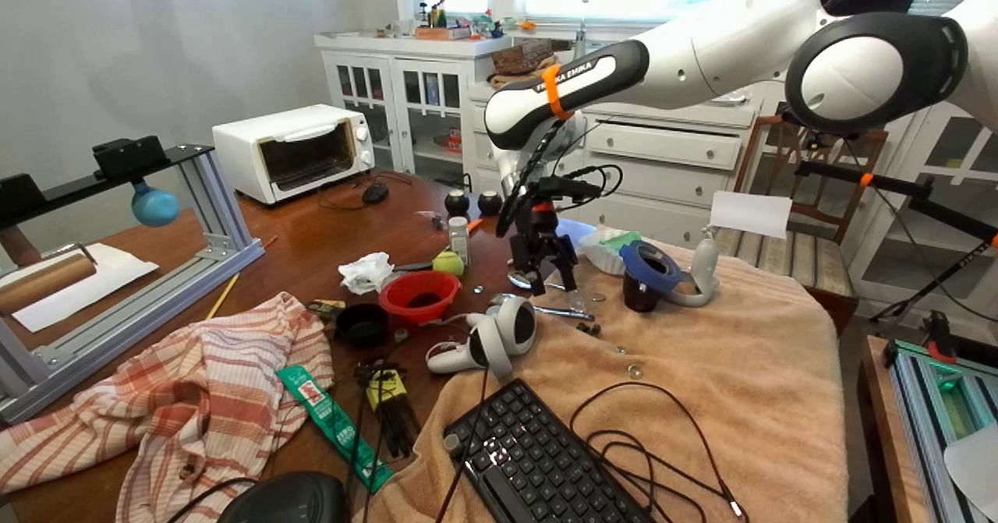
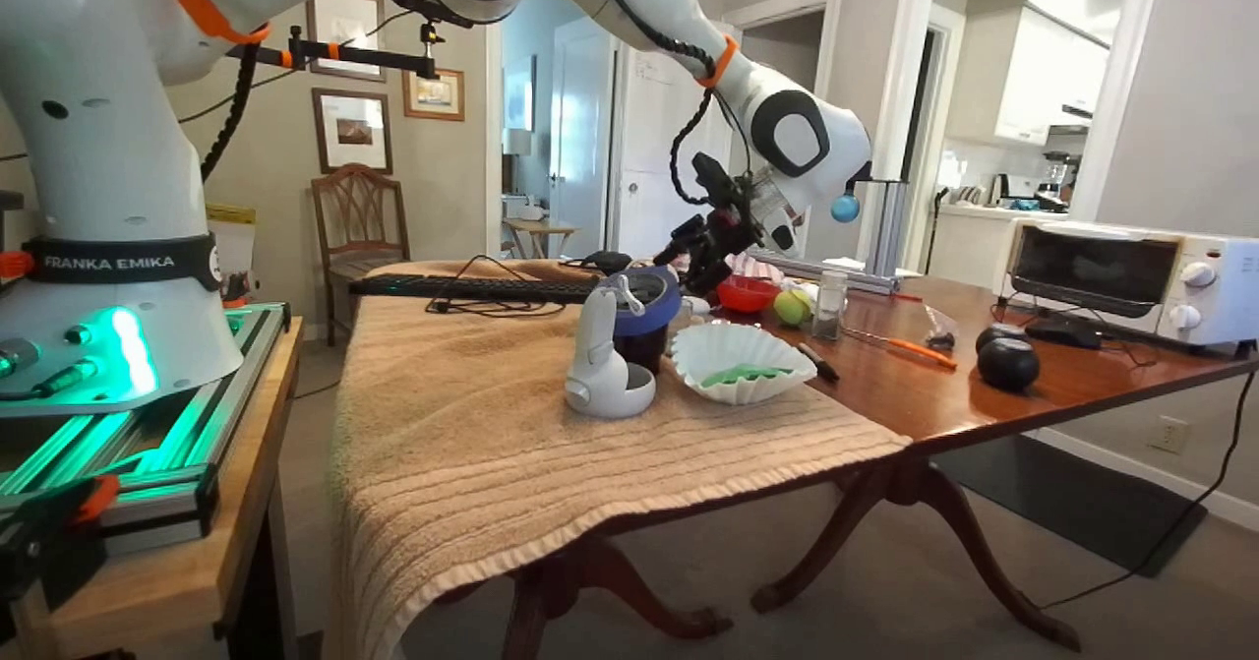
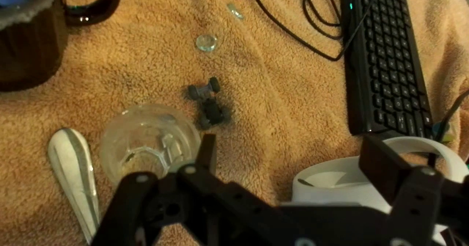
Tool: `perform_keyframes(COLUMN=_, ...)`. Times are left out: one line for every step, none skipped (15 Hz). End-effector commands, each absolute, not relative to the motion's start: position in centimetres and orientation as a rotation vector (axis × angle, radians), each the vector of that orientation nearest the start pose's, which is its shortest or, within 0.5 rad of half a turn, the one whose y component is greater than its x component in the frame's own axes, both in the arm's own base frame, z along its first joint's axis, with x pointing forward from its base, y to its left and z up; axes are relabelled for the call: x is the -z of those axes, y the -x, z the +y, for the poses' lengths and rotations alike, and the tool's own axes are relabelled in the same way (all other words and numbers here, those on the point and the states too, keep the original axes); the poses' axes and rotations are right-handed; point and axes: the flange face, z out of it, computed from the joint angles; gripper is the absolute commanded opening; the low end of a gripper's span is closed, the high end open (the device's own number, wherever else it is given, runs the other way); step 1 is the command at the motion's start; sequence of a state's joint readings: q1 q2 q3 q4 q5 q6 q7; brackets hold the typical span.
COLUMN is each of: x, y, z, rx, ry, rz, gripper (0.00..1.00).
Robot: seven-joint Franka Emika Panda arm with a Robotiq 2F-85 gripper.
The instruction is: Put the spoon inside the black cup
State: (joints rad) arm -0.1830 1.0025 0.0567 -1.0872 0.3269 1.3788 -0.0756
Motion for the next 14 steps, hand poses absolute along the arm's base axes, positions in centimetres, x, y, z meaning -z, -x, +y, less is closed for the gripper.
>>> perform_keyframes(x=-18.4, y=-68.3, z=-5.8, rx=-0.909, ry=2.54, rz=0.163, gripper=1.0)
perform_keyframes(x=-18.3, y=-68.3, z=-5.9, rx=-0.912, ry=2.539, rz=0.166, gripper=1.0)
perform_keyframes(x=-18.4, y=-68.3, z=-5.9, rx=-0.911, ry=2.538, rz=0.166, gripper=1.0)
perform_keyframes(x=-18.4, y=-68.3, z=-5.9, rx=-0.911, ry=2.538, rz=0.167, gripper=1.0)
perform_keyframes(x=-18.4, y=-68.3, z=-5.9, rx=-0.911, ry=2.538, rz=0.166, gripper=1.0)
perform_keyframes(x=-18.4, y=-68.3, z=-5.9, rx=-0.911, ry=2.538, rz=0.166, gripper=1.0)
perform_keyframes(x=-18.4, y=-68.3, z=-5.9, rx=-0.911, ry=2.538, rz=0.166, gripper=1.0)
perform_keyframes(x=-18.4, y=-68.3, z=-5.9, rx=-0.911, ry=2.538, rz=0.166, gripper=1.0)
perform_keyframes(x=-18.4, y=-68.3, z=-5.9, rx=-0.911, ry=2.538, rz=0.166, gripper=1.0)
perform_keyframes(x=-18.3, y=-68.5, z=-5.9, rx=-0.896, ry=2.554, rz=0.153, gripper=1.0)
perform_keyframes(x=-18.2, y=-69.0, z=-5.8, rx=-0.855, ry=2.589, rz=0.135, gripper=1.0)
perform_keyframes(x=-18.3, y=-69.4, z=-5.6, rx=-0.817, ry=2.61, rz=0.115, gripper=1.0)
perform_keyframes(x=-18.3, y=-70.0, z=-5.4, rx=-0.764, ry=2.643, rz=0.099, gripper=1.0)
perform_keyframes(x=-18.3, y=-70.6, z=-5.3, rx=-0.706, ry=2.681, rz=0.086, gripper=1.0)
